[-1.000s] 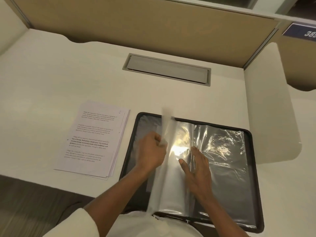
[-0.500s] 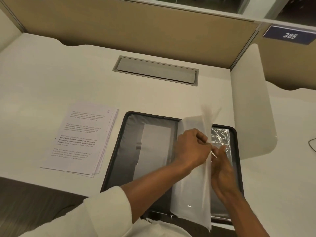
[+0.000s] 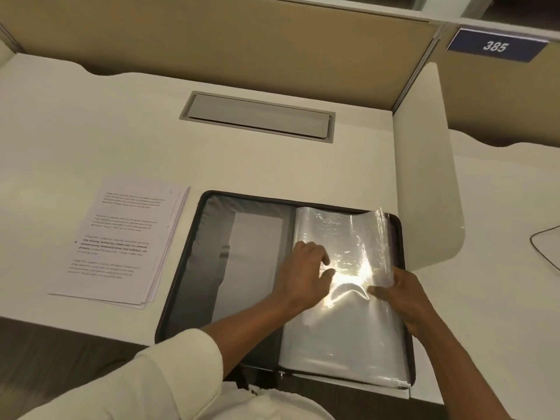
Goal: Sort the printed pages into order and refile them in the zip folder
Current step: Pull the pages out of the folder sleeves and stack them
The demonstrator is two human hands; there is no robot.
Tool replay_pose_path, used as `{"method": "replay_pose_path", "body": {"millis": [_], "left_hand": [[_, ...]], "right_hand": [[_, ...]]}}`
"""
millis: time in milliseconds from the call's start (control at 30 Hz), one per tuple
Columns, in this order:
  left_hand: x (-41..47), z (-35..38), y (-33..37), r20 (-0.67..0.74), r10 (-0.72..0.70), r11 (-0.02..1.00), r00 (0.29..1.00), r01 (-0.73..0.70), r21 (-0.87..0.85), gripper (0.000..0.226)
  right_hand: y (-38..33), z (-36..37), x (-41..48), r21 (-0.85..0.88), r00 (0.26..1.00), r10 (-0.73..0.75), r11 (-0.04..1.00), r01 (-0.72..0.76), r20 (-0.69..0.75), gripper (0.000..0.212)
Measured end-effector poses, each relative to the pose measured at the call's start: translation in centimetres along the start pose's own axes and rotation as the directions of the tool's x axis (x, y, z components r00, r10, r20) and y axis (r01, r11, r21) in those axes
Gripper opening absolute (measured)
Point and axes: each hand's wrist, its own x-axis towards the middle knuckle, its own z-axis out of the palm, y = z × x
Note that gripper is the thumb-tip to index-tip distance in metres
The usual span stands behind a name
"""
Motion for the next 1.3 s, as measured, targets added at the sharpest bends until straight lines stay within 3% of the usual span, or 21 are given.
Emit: {"method": "replay_pose_path", "body": {"millis": [133,200,333,433,500,633,867,1000,1167,1300], "left_hand": [[-0.8,0.0,-4.1,0.122,0.096,0.962,0.988,-0.123,0.243,0.074],[-1.1,0.0,-5.5,0.227,0.116,0.932,0.967,-0.184,0.311,0.095],[-1.8,0.1,-6.9,0.358,0.16,0.86,0.92,-0.308,0.406,0.111],[-1.9,0.2,-7.4,0.367,0.196,0.837,0.91,-0.349,0.42,0.11],[-1.8,0.4,-7.5,0.364,0.208,0.823,0.908,-0.364,0.435,0.109],[-1.7,0.7,-7.7,0.37,0.22,0.813,0.903,-0.379,0.442,0.108],[-1.6,1.0,-7.9,0.369,0.221,0.83,0.903,-0.373,0.416,0.111],[-1.0,0.0,-8.2,0.367,0.224,0.893,0.903,-0.341,0.294,0.114],[-1.7,-3.8,-9.3,0.152,0.2,0.971,0.968,-0.216,0.101,0.076],[-3.4,-7.2,-13.1,-0.037,0.12,0.99,0.992,-0.117,0.074,0.048]], "right_hand": [[1.4,0.5,1.5,-0.165,0.994,0.008,0.986,-0.026,-0.106,0.032],[1.5,1.4,1.4,-0.304,0.984,-0.042,0.953,-0.013,-0.173,0.051],[2.0,4.2,0.2,-0.571,0.903,-0.368,0.8,0.186,-0.221,0.095],[2.3,5.9,-0.2,-0.73,0.784,-0.587,0.624,0.279,-0.202,0.081],[2.5,6.9,-0.3,-0.78,0.77,-0.626,0.542,0.314,-0.125,0.064],[4.8,8.3,0.4,-0.728,0.854,-0.519,0.597,0.337,-0.03,0.071],[5.2,8.5,0.6,-0.755,0.836,-0.546,0.567,0.329,-0.045,0.071],[4.6,8.7,0.9,-0.764,0.84,-0.535,0.576,0.291,-0.084,0.069],[2.3,10.5,0.5,-0.755,0.82,-0.548,0.605,0.253,-0.164,0.054],[-0.2,14.3,-1.1,-0.675,0.797,-0.583,0.652,0.344,-0.157,0.056]]}}
